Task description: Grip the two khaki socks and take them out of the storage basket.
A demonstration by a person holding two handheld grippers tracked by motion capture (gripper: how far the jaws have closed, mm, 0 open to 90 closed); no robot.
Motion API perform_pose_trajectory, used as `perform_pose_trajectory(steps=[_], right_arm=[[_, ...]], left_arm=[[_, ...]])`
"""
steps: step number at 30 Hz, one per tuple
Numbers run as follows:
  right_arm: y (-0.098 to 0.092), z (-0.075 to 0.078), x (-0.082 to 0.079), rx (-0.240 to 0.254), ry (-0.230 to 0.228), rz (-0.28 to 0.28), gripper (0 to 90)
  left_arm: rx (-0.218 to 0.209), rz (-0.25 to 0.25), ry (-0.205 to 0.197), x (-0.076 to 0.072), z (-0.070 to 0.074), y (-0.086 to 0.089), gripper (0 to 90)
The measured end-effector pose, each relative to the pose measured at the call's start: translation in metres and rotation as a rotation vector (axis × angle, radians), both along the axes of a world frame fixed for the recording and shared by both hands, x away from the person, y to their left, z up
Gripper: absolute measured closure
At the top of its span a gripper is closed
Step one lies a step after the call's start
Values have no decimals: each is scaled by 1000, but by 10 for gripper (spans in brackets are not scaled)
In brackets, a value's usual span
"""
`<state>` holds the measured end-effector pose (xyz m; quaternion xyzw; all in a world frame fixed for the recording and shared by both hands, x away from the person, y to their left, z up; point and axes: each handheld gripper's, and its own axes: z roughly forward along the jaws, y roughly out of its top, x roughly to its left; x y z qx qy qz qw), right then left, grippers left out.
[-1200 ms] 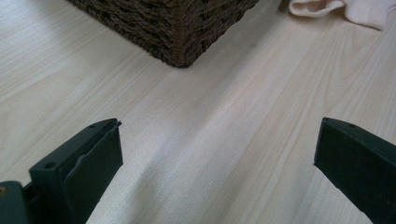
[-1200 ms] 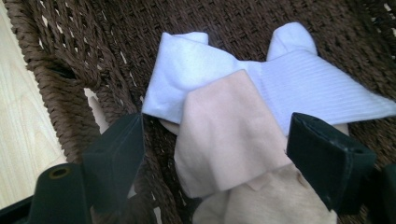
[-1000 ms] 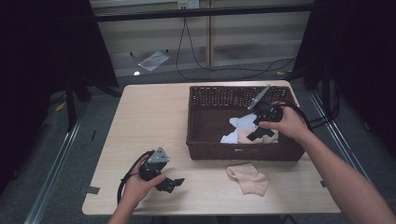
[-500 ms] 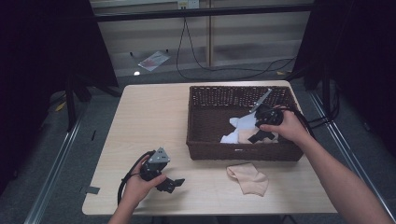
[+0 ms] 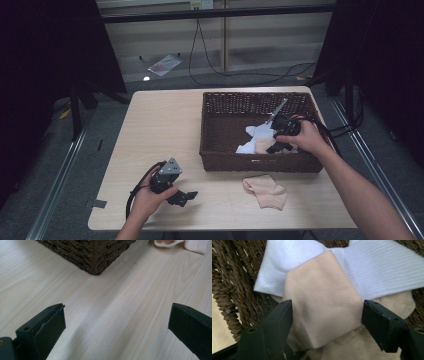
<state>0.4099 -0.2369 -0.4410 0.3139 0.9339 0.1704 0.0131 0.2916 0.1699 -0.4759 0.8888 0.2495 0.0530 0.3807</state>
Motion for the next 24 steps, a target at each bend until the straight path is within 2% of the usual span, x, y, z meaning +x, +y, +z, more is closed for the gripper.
perform_pose_trajectory(steps=[3, 5, 6, 8, 13, 15, 19, 24], right_arm=[[1, -5, 0, -22, 6, 14, 446], [1, -7, 0, -34, 12, 13, 582], [1, -7, 0, -28, 29, 22, 643], [1, -6, 0, -21, 30, 24, 756], [-1, 3, -2, -3, 66, 8, 797], [-4, 8, -3, 30, 76, 0, 797], [-9, 19, -5, 56, 70, 5, 797], [-13, 31, -9, 93, 72, -15, 797]], left_arm=[[8, 1, -3, 0, 1, 0, 8], [8, 3, -3, 0, 1, 0, 8], [8, 3, -3, 0, 1, 0, 8], [5, 4, -5, 0, 1, 1, 8], [5, 5, -4, 0, 2, 1, 8], [5, 5, -4, 0, 2, 1, 8], [12, 5, -4, 0, 2, 1, 8], [10, 3, -2, 0, 1, 0, 8]])
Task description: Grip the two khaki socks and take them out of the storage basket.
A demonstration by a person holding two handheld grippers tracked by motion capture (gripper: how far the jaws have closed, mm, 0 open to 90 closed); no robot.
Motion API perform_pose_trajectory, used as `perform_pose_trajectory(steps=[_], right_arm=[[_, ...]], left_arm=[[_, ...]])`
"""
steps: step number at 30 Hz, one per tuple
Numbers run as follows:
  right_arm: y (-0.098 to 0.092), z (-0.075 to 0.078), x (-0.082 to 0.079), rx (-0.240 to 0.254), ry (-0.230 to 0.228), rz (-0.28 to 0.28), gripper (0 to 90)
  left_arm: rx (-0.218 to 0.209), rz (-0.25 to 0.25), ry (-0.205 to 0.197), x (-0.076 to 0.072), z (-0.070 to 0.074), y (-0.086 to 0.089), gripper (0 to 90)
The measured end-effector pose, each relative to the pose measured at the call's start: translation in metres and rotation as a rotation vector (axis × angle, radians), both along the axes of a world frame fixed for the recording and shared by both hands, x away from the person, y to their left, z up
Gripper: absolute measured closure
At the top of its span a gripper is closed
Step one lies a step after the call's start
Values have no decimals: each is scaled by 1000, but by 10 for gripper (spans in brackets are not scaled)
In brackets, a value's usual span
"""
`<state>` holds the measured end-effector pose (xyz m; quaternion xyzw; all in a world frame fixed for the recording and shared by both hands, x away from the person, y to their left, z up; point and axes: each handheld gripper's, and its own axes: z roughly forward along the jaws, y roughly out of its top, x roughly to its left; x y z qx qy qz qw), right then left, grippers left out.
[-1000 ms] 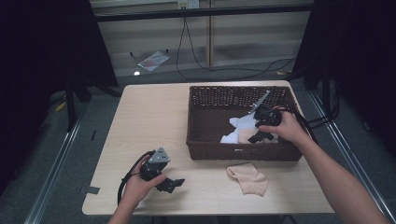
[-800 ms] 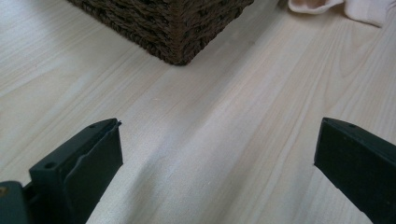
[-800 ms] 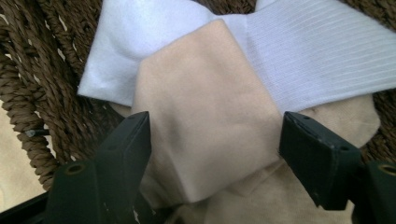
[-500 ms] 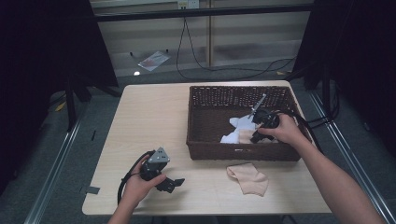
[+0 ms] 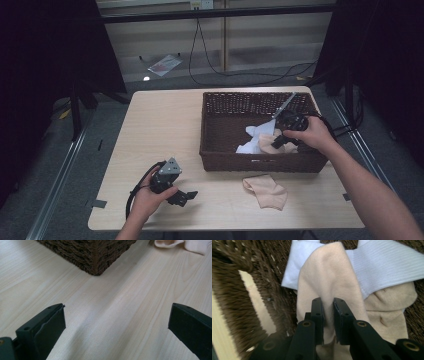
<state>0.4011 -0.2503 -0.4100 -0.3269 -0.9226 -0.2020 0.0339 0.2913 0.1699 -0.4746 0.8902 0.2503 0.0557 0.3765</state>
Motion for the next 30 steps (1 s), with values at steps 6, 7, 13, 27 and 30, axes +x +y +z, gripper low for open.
perform_pose_trajectory(steps=[6, 7, 13, 27, 30], right_arm=[[-4, 13, -2, 13, -7, 2, 797], [-5, 15, -3, 16, -11, 1, 797], [-6, 25, -4, 21, -14, 10, 797], [-11, 53, -8, 67, -23, 12, 796], [-12, 59, -9, 62, -29, 24, 796]], left_arm=[[-4, -2, 0, 0, -1, 0, 8], [-2, -2, 0, 0, -1, 0, 8], [-2, -1, 2, 0, 0, 0, 8], [-5, -1, 2, 0, 0, 0, 8], [-10, -7, 7, 0, -1, -1, 8]])
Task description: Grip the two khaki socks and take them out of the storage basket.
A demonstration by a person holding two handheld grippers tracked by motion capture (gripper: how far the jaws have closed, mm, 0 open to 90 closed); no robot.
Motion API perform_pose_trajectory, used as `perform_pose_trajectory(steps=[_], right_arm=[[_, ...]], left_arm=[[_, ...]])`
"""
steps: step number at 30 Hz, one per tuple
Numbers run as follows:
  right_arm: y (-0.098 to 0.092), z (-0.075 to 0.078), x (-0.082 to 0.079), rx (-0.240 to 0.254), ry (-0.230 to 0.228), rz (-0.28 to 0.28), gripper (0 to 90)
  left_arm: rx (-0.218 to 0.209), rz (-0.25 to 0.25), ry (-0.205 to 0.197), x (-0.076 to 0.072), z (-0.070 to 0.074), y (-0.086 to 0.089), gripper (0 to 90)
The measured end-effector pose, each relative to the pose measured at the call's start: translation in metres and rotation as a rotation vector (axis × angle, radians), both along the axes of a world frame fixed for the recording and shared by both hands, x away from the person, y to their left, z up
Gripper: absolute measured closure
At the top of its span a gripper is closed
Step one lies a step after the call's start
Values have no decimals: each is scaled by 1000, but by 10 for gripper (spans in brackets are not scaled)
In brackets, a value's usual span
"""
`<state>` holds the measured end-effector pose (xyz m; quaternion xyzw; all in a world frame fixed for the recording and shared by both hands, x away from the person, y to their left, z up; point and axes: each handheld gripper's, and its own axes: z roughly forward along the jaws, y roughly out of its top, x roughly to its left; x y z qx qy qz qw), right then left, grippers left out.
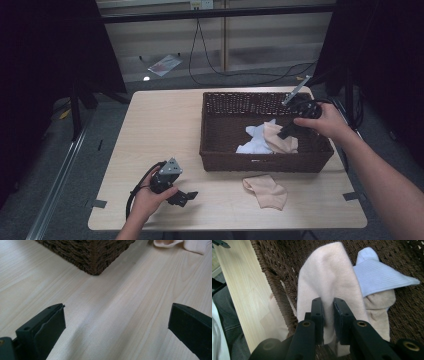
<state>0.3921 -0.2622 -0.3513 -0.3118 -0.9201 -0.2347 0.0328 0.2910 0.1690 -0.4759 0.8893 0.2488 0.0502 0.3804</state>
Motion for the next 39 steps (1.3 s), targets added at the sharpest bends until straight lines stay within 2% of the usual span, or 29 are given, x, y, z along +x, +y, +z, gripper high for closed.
perform_pose_trajectory(steps=[11, 27, 39], right_arm=[[0, 20, -7, -3, -13, 25, 796], [2, 40, -20, -3, -19, 78, 796], [5, 54, -29, 40, -40, 106, 796]], left_arm=[[8, 3, -5, 0, 1, 1, 8], [10, 5, -4, -1, 1, 1, 8], [3, 2, -2, -1, 1, 0, 8]])
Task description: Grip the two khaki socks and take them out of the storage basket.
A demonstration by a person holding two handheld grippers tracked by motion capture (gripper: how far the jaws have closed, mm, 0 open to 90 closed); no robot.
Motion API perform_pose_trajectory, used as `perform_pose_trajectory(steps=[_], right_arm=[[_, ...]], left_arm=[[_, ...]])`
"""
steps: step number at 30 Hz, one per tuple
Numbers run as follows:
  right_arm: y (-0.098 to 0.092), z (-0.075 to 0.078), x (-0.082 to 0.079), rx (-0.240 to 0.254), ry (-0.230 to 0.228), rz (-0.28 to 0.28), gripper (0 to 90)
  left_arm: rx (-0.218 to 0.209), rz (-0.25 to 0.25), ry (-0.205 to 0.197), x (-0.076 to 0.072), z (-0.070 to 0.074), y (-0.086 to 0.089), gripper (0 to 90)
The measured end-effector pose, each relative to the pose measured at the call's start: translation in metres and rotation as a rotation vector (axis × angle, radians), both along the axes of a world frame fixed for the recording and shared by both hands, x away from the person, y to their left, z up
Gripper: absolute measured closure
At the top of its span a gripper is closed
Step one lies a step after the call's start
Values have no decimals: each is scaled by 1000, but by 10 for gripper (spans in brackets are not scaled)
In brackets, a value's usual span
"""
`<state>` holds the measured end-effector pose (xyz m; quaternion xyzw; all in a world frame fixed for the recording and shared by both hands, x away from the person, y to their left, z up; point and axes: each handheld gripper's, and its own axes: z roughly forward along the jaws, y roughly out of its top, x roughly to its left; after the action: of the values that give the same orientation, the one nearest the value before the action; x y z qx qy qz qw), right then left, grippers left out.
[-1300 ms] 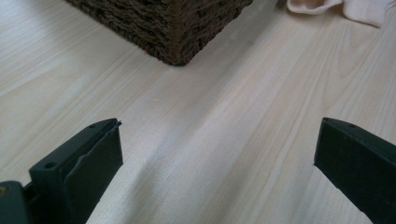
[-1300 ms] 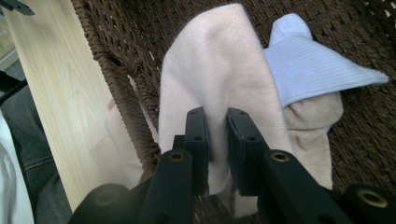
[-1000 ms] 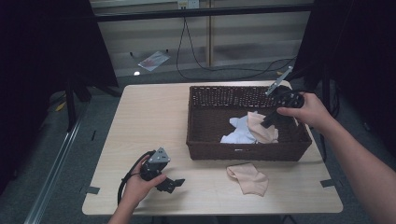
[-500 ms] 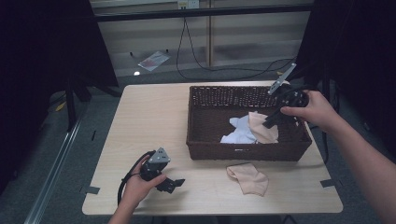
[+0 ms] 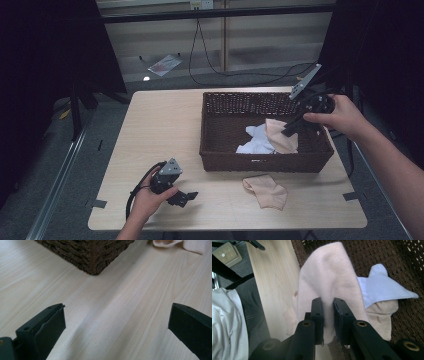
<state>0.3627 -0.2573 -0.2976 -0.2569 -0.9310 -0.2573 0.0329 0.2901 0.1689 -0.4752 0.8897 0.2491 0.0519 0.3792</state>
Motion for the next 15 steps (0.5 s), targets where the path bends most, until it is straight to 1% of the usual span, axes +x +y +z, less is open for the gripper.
perform_pose_trajectory(steps=[2, 6, 9, 12, 15], right_arm=[[1, 0, -2, 3, 3, 13, 795], [4, 1, -7, 16, -1, 39, 796], [5, 4, -10, 32, -3, 46, 796], [6, 4, -13, 23, 0, 63, 795], [8, 4, -17, 16, 1, 72, 795]], left_arm=[[-7, 0, 5, 0, 0, 0, 8], [-6, 1, 4, 0, 0, 0, 8], [-6, 1, 3, 0, -1, 0, 9], [4, 3, 2, 0, 0, 0, 8], [-6, 3, 5, 0, 0, 0, 8]])
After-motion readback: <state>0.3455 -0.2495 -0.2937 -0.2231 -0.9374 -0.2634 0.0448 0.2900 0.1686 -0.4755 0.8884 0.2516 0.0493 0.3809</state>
